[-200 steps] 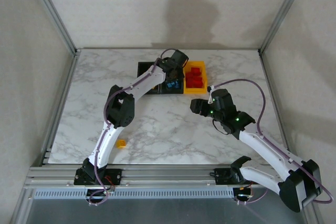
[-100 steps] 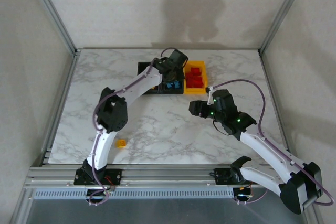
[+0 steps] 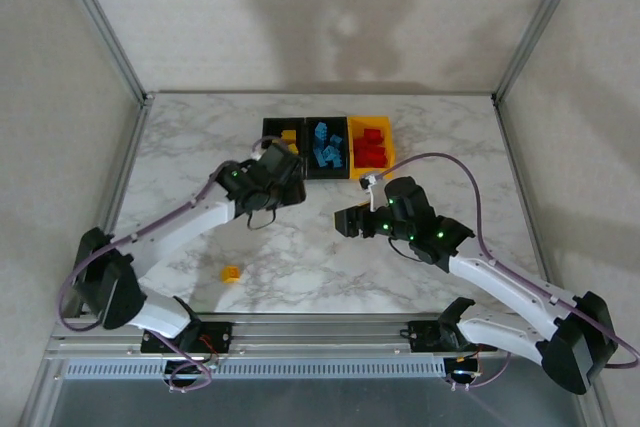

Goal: Sort the legos into containers by color
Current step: Pick up the lego from the bottom-left of the table.

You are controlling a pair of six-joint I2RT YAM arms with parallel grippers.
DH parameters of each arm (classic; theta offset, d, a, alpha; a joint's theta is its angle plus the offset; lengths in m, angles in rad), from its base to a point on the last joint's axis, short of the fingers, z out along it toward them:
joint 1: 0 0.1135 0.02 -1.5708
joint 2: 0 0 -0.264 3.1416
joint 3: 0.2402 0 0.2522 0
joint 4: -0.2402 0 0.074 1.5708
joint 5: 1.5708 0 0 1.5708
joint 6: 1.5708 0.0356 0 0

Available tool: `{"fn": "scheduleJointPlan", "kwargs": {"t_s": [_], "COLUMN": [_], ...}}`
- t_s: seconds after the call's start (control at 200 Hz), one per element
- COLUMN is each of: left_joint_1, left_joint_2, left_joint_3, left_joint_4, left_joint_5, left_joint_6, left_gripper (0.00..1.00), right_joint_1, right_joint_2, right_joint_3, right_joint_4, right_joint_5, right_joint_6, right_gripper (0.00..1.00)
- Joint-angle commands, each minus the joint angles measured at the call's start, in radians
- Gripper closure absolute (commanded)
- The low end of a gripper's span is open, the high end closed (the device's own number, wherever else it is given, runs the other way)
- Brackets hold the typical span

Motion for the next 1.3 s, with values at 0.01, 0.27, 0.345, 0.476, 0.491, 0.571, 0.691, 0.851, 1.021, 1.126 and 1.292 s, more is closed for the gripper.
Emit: {"fn": "scheduleJointPlan", "kwargs": {"t_s": [0.01, 0.27, 0.345, 0.476, 0.491, 0.571, 0.691, 0.851, 1.021, 1.126, 1.292], "left_joint_1": [0.006, 0.005, 0.005, 0.005, 0.005, 0.004, 0.003, 0.003, 0.003, 0.003, 0.005], "left_joint_2": [-0.109, -0.273, -0.302, -0.321, -0.322, -0.329, -0.331, -0.292, -0.248, -0.234, -0.2], "left_joint_3": [-0.115, -0.315, -0.369, -0.447, -0.454, -0.486, -0.531, -0.594, -0.623, -0.629, -0.632], "left_joint_4": [-0.096, -0.204, -0.216, -0.199, -0.196, -0.187, -0.178, -0.125, -0.071, -0.028, 0.0], "left_joint_5": [-0.057, -0.059, -0.05, -0.018, -0.016, -0.002, -0.012, 0.009, 0.002, 0.008, 0.023], "left_joint_6": [-0.092, -0.221, -0.255, -0.279, -0.281, -0.304, -0.316, -0.332, -0.32, -0.303, -0.272], "left_gripper": [0.35, 0.28, 0.23, 0.19, 0.19, 0.18, 0.16, 0.17, 0.21, 0.28, 0.42], "right_joint_1": [0.043, 0.197, 0.226, 0.239, 0.239, 0.239, 0.239, 0.239, 0.239, 0.24, 0.239], "right_joint_2": [0.035, 0.149, 0.174, 0.207, 0.21, 0.218, 0.221, 0.218, 0.208, 0.213, 0.201], "right_joint_3": [0.009, 0.039, 0.043, 0.055, 0.057, 0.064, 0.066, 0.066, 0.063, 0.069, 0.075], "right_joint_4": [0.038, 0.02, 0.034, 0.04, 0.04, 0.035, 0.037, 0.034, 0.029, 0.014, 0.002], "right_joint_5": [-0.081, -0.132, -0.119, -0.092, -0.091, -0.081, -0.077, -0.068, -0.043, -0.018, 0.002], "right_joint_6": [-0.052, -0.136, -0.142, -0.141, -0.142, -0.143, -0.141, -0.136, -0.13, -0.128, -0.127], "right_gripper": [0.33, 0.31, 0.3, 0.3, 0.3, 0.3, 0.3, 0.31, 0.32, 0.32, 0.33]}}
